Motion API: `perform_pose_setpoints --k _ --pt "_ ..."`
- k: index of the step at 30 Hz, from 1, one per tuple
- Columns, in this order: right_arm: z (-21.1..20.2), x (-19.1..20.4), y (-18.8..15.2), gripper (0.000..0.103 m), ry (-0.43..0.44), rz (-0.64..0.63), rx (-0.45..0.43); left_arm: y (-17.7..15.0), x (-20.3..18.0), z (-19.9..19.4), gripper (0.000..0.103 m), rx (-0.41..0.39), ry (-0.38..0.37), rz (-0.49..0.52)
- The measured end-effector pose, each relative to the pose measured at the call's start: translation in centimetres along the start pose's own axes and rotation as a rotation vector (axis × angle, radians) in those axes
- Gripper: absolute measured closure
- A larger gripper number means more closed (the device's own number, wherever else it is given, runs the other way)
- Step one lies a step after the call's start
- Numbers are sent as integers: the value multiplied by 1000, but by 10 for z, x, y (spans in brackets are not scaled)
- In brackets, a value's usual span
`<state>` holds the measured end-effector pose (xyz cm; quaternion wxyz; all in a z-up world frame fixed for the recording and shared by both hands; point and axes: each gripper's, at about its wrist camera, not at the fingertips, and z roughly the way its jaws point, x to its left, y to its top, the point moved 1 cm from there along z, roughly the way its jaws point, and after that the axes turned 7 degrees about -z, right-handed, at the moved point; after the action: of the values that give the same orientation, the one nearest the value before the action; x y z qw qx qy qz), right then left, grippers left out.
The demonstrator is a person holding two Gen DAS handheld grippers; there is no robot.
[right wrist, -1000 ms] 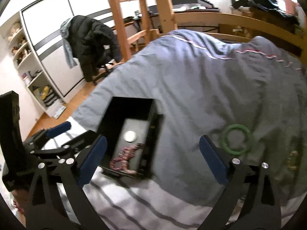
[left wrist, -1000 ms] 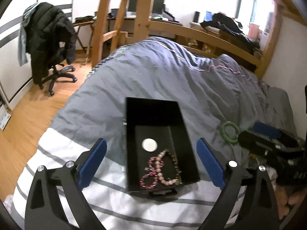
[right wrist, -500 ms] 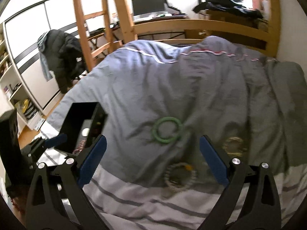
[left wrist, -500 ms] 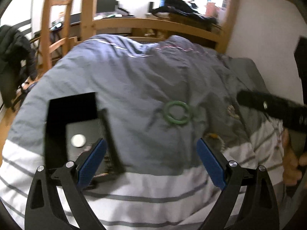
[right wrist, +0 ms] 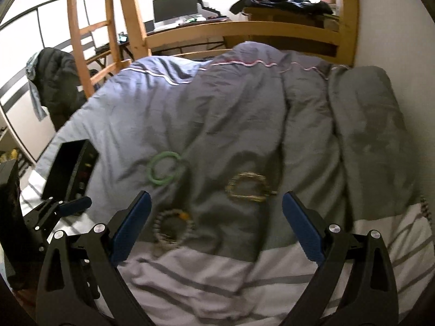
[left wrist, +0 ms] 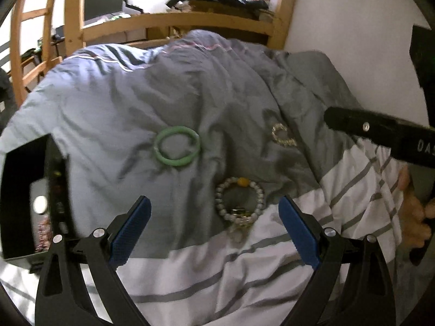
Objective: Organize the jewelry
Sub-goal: 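Move left tool to grey bead bracelet while right tool approaches gold bracelet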
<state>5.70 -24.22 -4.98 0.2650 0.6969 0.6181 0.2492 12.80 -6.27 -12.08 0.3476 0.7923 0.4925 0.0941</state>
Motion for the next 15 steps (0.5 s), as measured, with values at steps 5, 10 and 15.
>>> perform_pose_setpoints --k 5,10,15 --pt "20 -19 -6 21 -5 14 17 -6 -18 32 10 40 1 63" --pt "50 -13 -6 49 33 13 39 -4 -23 60 15 83 -56 79" --pt "83 1 -10 51 46 -19 78 -7 -17 77 26 131 -103 67"
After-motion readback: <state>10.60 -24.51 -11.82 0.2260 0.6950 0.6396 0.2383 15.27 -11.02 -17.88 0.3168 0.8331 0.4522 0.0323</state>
